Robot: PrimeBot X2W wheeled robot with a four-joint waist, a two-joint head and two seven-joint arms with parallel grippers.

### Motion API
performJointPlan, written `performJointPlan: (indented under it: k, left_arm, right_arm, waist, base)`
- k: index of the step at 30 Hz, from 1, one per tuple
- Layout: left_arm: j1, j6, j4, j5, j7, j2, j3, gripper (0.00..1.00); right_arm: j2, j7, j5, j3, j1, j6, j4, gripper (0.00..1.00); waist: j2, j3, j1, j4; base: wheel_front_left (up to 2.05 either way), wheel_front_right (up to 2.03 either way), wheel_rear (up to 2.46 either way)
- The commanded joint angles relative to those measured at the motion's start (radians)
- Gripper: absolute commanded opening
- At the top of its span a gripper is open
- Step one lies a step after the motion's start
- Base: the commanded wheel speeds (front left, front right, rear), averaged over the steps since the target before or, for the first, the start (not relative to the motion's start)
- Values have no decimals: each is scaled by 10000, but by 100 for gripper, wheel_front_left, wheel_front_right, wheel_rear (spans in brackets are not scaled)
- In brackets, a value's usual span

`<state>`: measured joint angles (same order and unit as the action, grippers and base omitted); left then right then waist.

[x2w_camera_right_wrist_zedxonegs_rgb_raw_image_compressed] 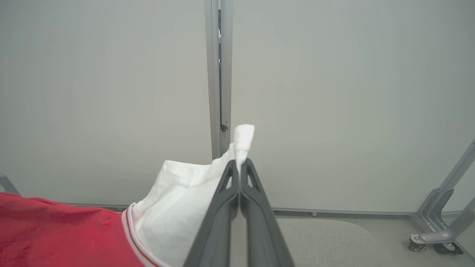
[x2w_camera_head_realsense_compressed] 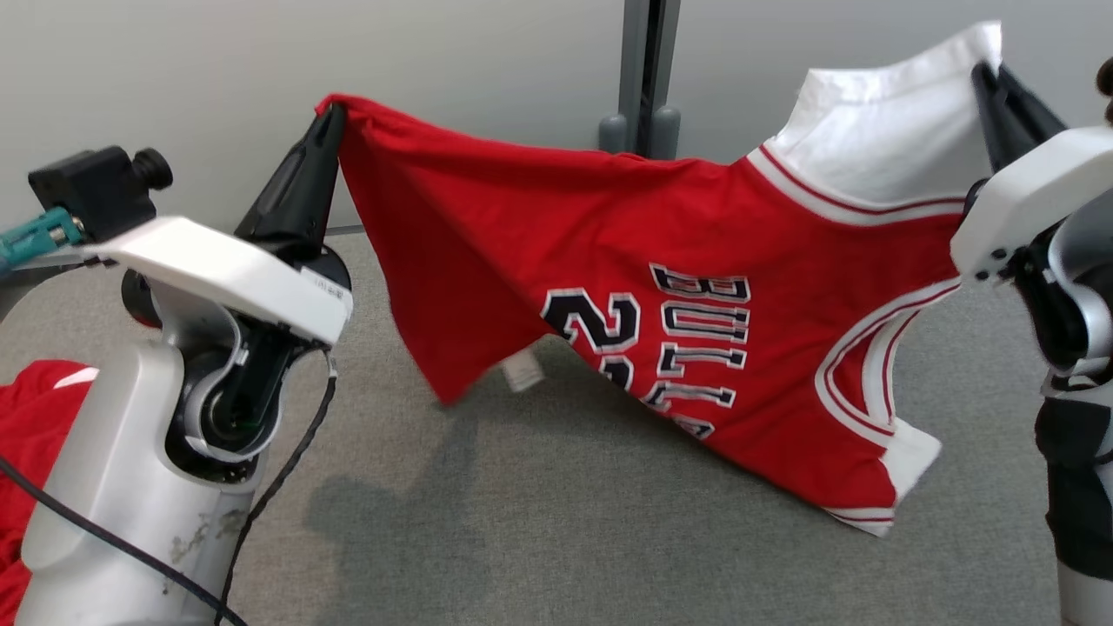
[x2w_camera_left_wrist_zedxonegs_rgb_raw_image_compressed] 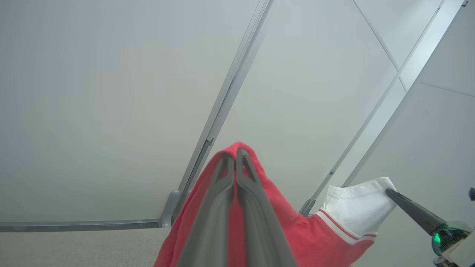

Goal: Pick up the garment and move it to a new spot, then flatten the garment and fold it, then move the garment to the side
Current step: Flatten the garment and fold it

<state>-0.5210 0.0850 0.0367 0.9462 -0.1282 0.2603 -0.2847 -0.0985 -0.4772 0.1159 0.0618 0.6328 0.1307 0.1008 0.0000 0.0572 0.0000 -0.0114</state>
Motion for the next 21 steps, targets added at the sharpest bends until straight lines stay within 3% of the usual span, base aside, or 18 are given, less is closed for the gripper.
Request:
performJointPlan:
  k: [1, 6, 9, 15, 21]
  left_arm:
    - [-262, -80, -48, 157, -100, -19, 87, 0]
    - [-985, -125, -204, 420, -604, 49, 109, 0]
    - [-1201, -39, -161, 720, -898, 13, 211, 0]
    - [-1965, 111, 715, 1143, -1424, -89, 335, 0]
    - [-3933, 69, 2331, 971, -879, -555, 526, 0]
  right_arm:
    - [-116, 307, -23, 0, 214, 0, -175, 0]
    - [-308, 1445, -211, -245, 1044, 2, -631, 0]
    - [-428, 1618, -254, -553, 1507, 2, -293, 0]
    - [-571, 1029, 432, -1608, 2752, 3, 1458, 0]
    - [-420, 1084, 754, -1465, 4727, 2, 3546, 0]
  waist:
    - [0, -311, 0, -231]
    - [0, -651, 0, -555]
    - [0, -655, 0, -730]
    - [0, 201, 0, -907]
    - [0, 2017, 0, -702]
  base:
    - [0, 0, 0]
    - [0, 0, 0]
    - [0, 0, 0]
    - [0, 0, 0]
    - [0, 0, 0]
